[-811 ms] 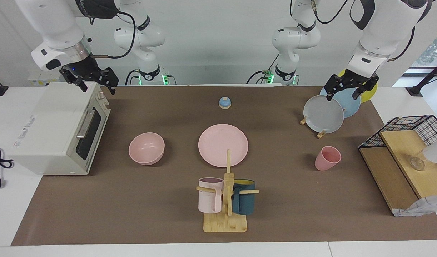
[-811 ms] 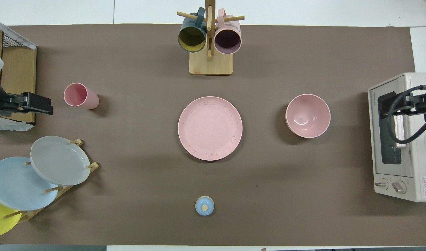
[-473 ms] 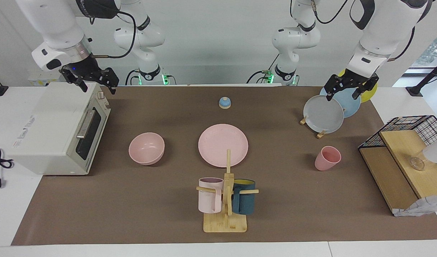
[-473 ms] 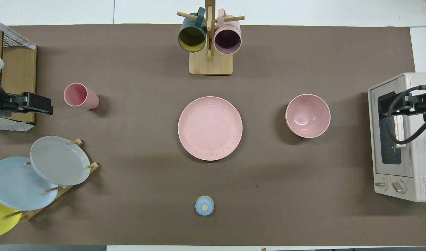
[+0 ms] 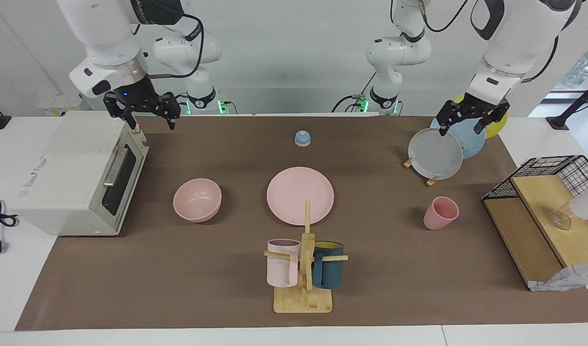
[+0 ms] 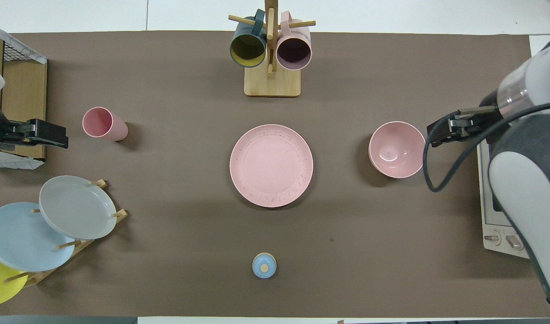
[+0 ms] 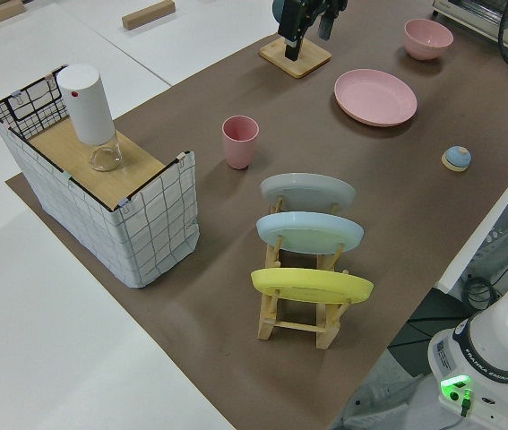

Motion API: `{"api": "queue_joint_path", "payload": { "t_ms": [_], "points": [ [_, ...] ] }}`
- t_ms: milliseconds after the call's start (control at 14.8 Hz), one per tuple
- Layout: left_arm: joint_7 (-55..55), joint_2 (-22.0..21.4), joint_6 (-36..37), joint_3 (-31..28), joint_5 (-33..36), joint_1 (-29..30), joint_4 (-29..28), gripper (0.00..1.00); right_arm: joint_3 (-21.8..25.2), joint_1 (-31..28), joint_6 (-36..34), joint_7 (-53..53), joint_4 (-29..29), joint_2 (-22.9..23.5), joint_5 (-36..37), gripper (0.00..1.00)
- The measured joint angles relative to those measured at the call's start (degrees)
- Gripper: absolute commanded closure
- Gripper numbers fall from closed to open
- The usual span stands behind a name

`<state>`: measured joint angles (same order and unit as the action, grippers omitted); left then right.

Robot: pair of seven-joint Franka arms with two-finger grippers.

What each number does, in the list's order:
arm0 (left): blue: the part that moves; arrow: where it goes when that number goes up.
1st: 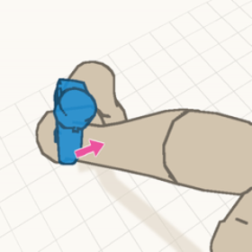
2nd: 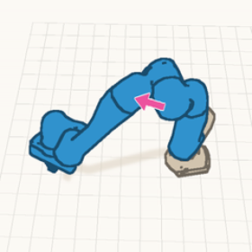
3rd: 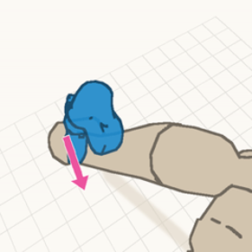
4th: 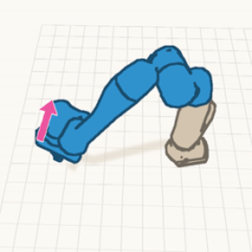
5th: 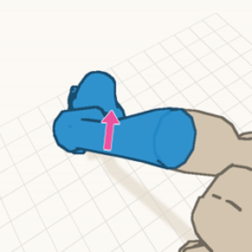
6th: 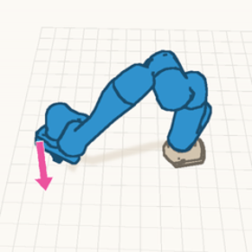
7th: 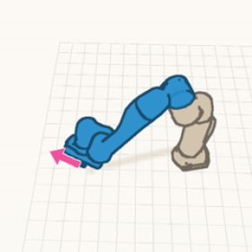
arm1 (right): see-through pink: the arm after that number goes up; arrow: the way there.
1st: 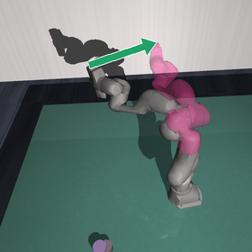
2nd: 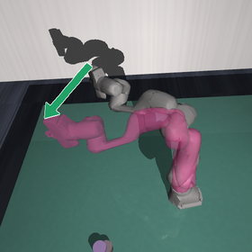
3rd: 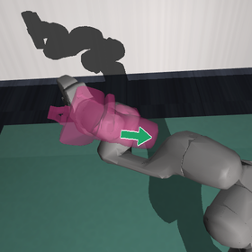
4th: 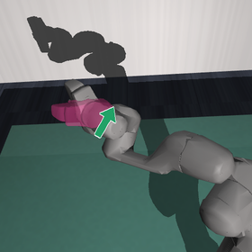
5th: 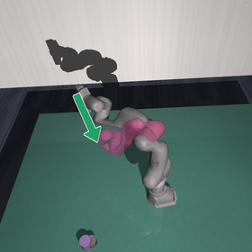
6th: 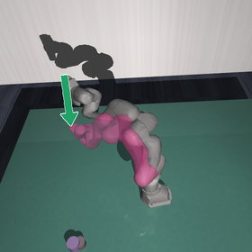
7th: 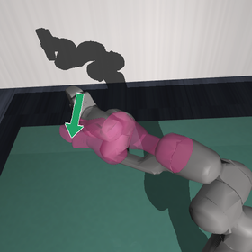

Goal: Organize tableware

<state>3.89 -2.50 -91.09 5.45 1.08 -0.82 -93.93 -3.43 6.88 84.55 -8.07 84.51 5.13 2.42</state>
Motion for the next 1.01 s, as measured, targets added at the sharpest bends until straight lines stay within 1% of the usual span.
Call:
{"api": "queue_joint_path", "payload": {
  "t_ms": [135, 270, 405, 473, 608, 743, 878, 1014],
  "points": [
    [0.0, 0.0, -0.1, 0.0, 0.0, 0.0, 0.0, 0.0, -3.7, -0.1, 2.7, -4.2, -2.3, 4.6, 0.2, 0.0],
    [0.1, 0.0, -0.2, 0.0, -0.3, 0.0, 0.0, 0.0, -10.2, 0.0, 8.4, -13.2, -3.5, 9.8, 2.5, 0.0],
    [0.2, 0.0, -0.7, 0.0, -0.5, 0.0, 0.0, 0.0, -16.4, 0.7, 14.8, -20.8, -2.3, 13.8, 7.2, 0.0],
    [0.2, 0.1, -1.1, 0.0, -0.6, 0.1, 0.0, 0.0, -17.5, 1.2, 17.5, -22.4, -0.4, 15.0, 8.6, 0.0],
    [0.2, 0.3, -1.9, 0.0, -0.7, 0.2, 0.0, 0.0, -17.6, 0.9, 20.3, -22.9, 3.3, 16.3, 9.9, 0.0],
    [0.2, 0.9, -2.7, 0.0, -0.8, 0.3, -0.1, 0.0, -16.7, -0.4, 20.4, -21.5, 5.0, 16.6, 10.4, 0.0],
    [0.3, 2.0, -4.2, 0.0, -0.8, 0.4, -0.1, 0.0, -14.5, -1.9, 22.5, -16.8, 7.1, 16.4, 10.4, 0.0],
    [0.3, 3.4, -5.8, 0.0, -0.9, 0.4, -0.2, 0.0, -12.9, -3.3, 25.6, -13.1, 10.4, 15.7, 10.4, 0.0]
  ]
}}
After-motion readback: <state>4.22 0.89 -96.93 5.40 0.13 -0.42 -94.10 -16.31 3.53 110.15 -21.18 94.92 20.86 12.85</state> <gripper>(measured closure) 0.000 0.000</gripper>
